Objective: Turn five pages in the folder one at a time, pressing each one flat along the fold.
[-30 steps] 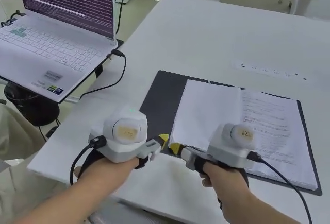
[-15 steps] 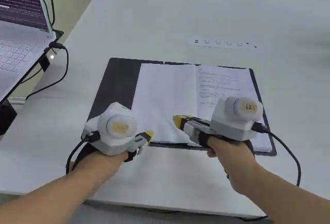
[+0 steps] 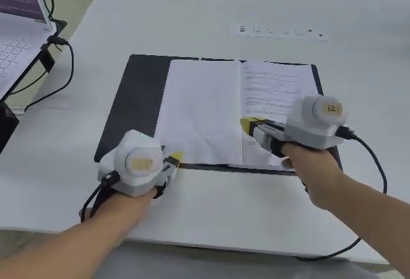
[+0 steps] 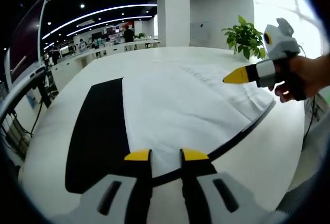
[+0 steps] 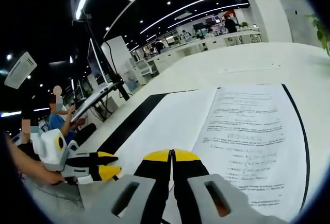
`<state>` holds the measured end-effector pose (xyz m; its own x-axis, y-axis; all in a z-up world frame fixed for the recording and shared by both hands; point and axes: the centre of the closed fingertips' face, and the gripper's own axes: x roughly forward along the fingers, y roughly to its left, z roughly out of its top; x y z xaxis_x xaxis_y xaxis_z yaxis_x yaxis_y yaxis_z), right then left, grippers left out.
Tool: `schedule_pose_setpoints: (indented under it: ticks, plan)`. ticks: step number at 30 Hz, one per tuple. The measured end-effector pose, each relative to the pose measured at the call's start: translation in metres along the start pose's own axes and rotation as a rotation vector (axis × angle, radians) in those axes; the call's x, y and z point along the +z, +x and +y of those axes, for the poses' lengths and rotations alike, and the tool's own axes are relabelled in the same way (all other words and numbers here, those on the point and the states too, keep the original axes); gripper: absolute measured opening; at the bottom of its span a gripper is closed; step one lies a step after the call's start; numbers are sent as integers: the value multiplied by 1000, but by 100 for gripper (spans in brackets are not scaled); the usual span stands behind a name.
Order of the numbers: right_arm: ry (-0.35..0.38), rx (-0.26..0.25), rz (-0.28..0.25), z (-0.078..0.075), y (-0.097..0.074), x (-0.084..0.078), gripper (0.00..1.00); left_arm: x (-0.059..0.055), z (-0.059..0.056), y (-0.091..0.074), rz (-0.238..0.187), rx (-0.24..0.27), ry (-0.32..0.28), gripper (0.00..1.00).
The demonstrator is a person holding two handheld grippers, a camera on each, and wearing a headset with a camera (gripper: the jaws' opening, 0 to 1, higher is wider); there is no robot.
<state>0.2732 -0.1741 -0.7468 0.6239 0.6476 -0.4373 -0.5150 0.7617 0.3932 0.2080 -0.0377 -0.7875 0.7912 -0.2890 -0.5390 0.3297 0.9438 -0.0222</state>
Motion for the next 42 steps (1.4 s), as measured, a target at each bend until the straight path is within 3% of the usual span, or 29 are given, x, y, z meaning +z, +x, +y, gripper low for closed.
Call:
schedule_pose_setpoints:
  ticks: [10, 16, 22, 39, 42]
  plan:
    - [-17, 42, 24, -7, 33, 3, 0, 0, 2, 1, -16, 4, -5, 18]
    - [5, 21, 32, -21, 48, 8, 0, 0, 4, 2, -23, 7, -15, 17]
    - [-16, 45, 0, -20, 56, 19, 0, -1, 4, 3, -32, 11, -5, 17]
    - [-41, -14, -23, -54, 93, 51, 0, -1, 3, 2, -56, 15, -15, 17]
    - [-12, -22, -10, -71, 108, 61, 0, -1, 3, 2, -62, 14, -9, 17]
